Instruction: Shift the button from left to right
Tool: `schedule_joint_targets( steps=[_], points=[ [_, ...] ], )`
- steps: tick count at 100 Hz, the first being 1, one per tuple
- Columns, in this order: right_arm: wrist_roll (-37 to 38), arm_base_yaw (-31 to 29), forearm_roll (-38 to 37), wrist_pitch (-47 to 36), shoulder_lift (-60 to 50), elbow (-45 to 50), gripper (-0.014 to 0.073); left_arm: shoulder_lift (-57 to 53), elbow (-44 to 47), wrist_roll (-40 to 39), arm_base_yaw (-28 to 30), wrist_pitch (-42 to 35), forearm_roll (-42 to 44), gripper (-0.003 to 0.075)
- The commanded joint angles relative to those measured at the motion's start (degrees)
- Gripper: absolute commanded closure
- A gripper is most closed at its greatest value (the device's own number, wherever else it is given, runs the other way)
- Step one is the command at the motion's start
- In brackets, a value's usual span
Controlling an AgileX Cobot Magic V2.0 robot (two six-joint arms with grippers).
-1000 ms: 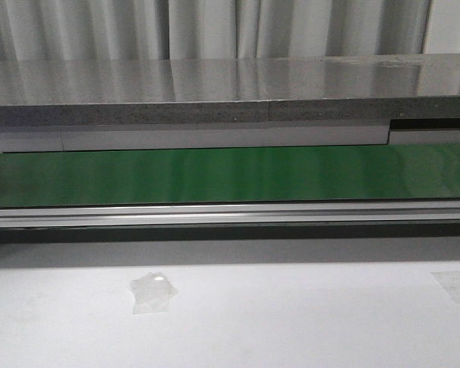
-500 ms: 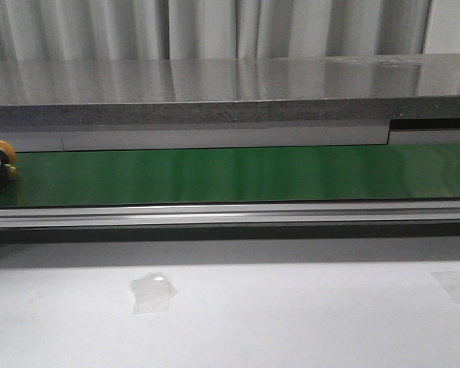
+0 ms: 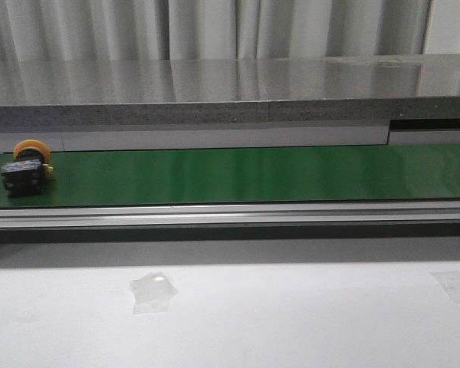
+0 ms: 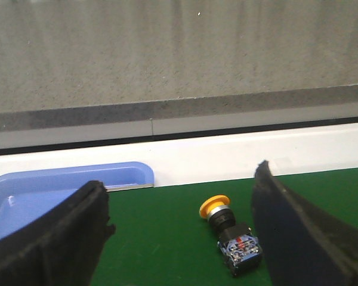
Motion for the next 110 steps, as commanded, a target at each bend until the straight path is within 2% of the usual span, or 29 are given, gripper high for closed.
schedule_joint_targets(
  steps=[1,24,55,67,93,110],
  points=[
    [-0.34,0.25,-0.27,-4.83,-0.81,-0.84,0.0659,-5.70,3.80,0.13,-2.53,-8.98,-0.87,0.0225],
    [-0.34,0.25,-0.27,-4.83,-0.81,-0.84,0.0659,-16.24,12.53,0.13,-3.61,-11.68,-0.87,0.0226],
    [-0.34,0.25,-0.27,-4.83,-0.81,-0.84,0.0659,-18.25,13.26,0.13,-3.61,-12.09,-0.87,0.0242],
    [-0.34,0.25,-0.27,-4.83,-0.81,-0.84,0.0659,-18.25,13.26,0.13,-3.61,-12.63,-0.87,0.0360],
    [-0.34,0.25,-0.27,-4.83,-0.81,-0.84,0.0659,-18.25,13.26,0.13,-3.61,-12.63,-0.87,0.0743],
    [-0.34,0.25,-0.27,-4.83,-0.81,-0.84,0.0659,-18.25,13.26,0.13,-3.61,-12.63,-0.87,0.0740]
  ],
)
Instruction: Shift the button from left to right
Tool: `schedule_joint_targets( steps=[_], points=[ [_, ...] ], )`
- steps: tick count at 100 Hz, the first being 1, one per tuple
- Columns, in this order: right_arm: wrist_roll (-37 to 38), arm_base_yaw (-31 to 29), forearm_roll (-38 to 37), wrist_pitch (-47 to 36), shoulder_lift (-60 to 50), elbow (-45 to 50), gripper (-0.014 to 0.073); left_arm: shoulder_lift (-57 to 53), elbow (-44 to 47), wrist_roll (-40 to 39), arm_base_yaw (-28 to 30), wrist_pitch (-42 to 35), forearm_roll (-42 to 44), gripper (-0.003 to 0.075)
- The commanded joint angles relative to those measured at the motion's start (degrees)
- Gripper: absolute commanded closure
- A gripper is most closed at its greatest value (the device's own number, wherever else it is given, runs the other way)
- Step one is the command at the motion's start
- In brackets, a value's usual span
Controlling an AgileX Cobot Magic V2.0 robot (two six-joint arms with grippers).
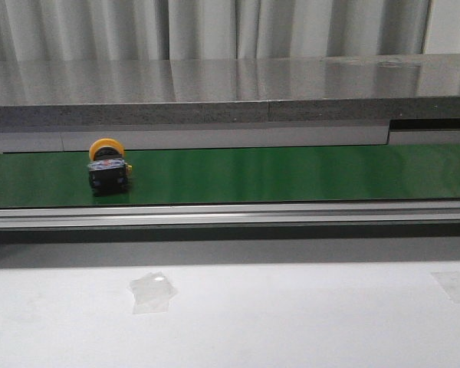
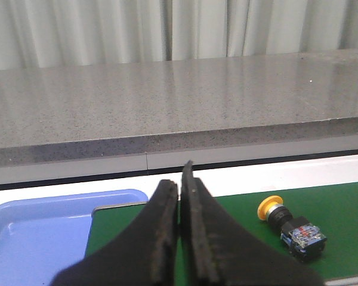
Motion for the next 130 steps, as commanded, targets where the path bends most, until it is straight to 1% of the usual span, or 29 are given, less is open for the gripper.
schedule_joint_targets(
  steps=[1,29,45,56,68,77,91,117,130],
  points=[
    [-0.34,0.25,-0.27,-4.83,-0.81,-0.84,0.0659,0.17,-1.48,-0.11,-0.36,-4.68,-0.56,0.0740],
    [-0.34,0.25,-0.27,-5.28,-0.81,-0.84,0.0659,0.17,-1.48,-0.11,-0.36,-4.68,-0.56,0.0740],
    [-0.34,0.25,-0.24,-9.43,-0.81,-0.89,0.0659,0.17,-1.48,-0.11,-0.36,-4.68,-0.56,0.0740],
    [-0.34,0.25,2.21,-11.35,-0.81,-1.79,0.0659,0.17,-1.48,-0.11,-0.36,-4.68,-0.56,0.0740],
    [-0.34,0.25,5.05,-9.26,-0.61,-5.30,0.0659,0.17,-1.48,-0.11,-0.36,-4.68,-0.56,0.0740],
    [-0.34,0.25,5.91,-5.62,-0.47,-8.86,0.0659,0.17,-1.48,-0.11,-0.36,-4.68,-0.56,0.0740],
    [-0.34,0.25,5.91,4.46,3.89,-17.07,0.0659,0.17,-1.48,-0.11,-0.36,-4.68,-0.56,0.0740],
    [-0.34,0.25,5.91,17.79,23.47,-33.70,0.0659,0.17,-1.48,-0.11,-0.36,-4.68,-0.56,0.0740],
    [-0.34,0.25,5.91,26.66,33.76,-42.26,0.0659,0.17,-1.48,-0.11,-0.36,-4.68,-0.56,0.0740]
  ],
)
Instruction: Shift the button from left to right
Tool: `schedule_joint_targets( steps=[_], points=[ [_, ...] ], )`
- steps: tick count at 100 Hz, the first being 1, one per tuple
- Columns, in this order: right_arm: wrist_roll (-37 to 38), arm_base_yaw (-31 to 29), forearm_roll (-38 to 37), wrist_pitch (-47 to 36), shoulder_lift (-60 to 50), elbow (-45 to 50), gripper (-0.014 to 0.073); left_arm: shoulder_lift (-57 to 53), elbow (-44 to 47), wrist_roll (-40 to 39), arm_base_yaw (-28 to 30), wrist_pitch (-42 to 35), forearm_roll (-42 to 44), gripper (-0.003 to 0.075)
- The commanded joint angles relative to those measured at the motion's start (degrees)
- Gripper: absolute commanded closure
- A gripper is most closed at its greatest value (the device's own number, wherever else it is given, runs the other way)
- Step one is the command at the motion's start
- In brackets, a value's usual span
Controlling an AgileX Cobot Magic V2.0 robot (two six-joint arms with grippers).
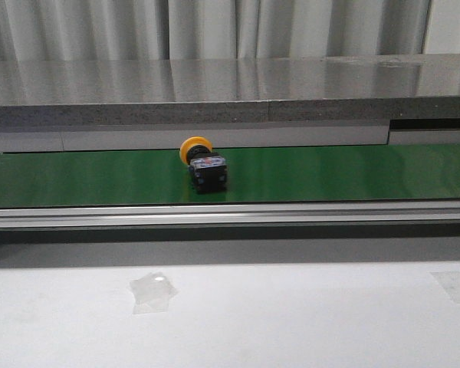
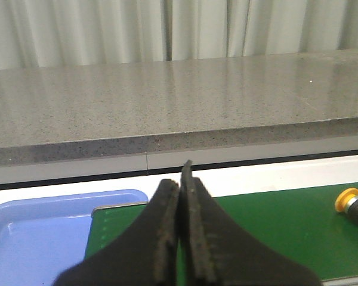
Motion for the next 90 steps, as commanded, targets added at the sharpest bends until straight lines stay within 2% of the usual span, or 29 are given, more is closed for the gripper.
schedule_joint_targets(
  steps=[1,20,57,64,71,90],
  points=[
    [-0.34,0.25,0.16,2.38,6.82,-7.53,0.0659,0.17,-1.48,-0.11,-0.36,-4.68,-0.47,0.0740],
    [-0.34,0.25,0.62,12.03,18.55,-15.47,0.0659,0.27,-1.48,-0.11,-0.36,-4.68,-0.47,0.0740],
    [-0.39,0.25,2.37,16.15,27.57,-16.54,0.0634,0.27,-1.48,-0.11,-0.36,-4.68,-0.47,0.0740],
    [-0.39,0.25,2.37,16.80,27.83,-16.54,0.0566,0.27,-1.48,-0.11,-0.36,-4.68,-0.47,0.0740],
    [-0.39,0.25,2.37,17.02,27.83,-16.54,0.0450,0.27,-1.48,-0.11,-0.36,-4.68,-0.47,0.0740],
    [-0.39,0.25,2.58,17.09,27.83,-16.54,0.0018,0.27,-1.48,-0.11,-0.36,-4.68,-0.47,0.0740]
  ],
)
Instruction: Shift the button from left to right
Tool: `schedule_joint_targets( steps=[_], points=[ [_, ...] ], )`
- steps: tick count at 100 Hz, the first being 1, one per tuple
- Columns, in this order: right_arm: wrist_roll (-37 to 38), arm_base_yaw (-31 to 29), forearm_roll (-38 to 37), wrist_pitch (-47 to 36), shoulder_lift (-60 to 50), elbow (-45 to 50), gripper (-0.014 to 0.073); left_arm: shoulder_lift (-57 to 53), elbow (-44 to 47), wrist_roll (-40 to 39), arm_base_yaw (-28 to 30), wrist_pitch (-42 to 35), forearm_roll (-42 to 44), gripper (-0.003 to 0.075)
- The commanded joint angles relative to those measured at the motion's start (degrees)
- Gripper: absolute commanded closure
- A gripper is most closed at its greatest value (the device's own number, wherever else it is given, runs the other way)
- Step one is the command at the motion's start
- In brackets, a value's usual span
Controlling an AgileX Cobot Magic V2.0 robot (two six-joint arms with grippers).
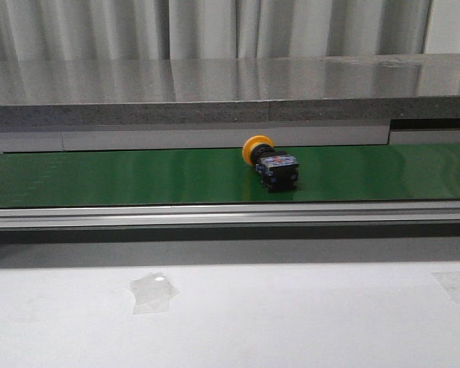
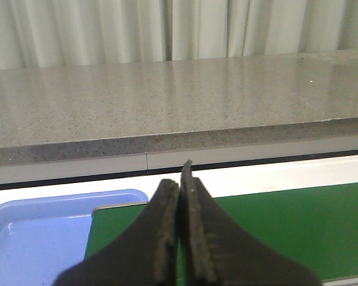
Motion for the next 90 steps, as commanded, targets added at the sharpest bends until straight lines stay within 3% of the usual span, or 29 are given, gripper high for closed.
schedule_joint_targets(
  steps=[1,9,37,54,90],
  points=[
    [-0.39,0.25,0.85,-2.18,-0.36,-2.01,0.0006,0.27,-1.48,-0.11,-0.36,-4.68,-0.47,0.0740],
    [-0.52,0.25,0.85,-2.18,-0.36,-2.01,-0.0076,0.27,-1.48,-0.11,-0.36,-4.68,-0.47,0.0740],
    [-8.97,0.25,6.95,-4.55,1.73,-3.01,-0.0063,0.27,-1.48,-0.11,-0.36,-4.68,-0.47,0.0740],
    [-12.92,0.25,10.43,-5.81,8.44,-6.24,-0.0063,0.27,-1.48,-0.11,-0.36,-4.68,-0.47,0.0740],
    [-17.17,4.30,10.62,-7.63,23.78,-14.73,-0.0063,0.27,-1.48,-0.11,-0.36,-4.68,-0.47,0.0740]
  ],
)
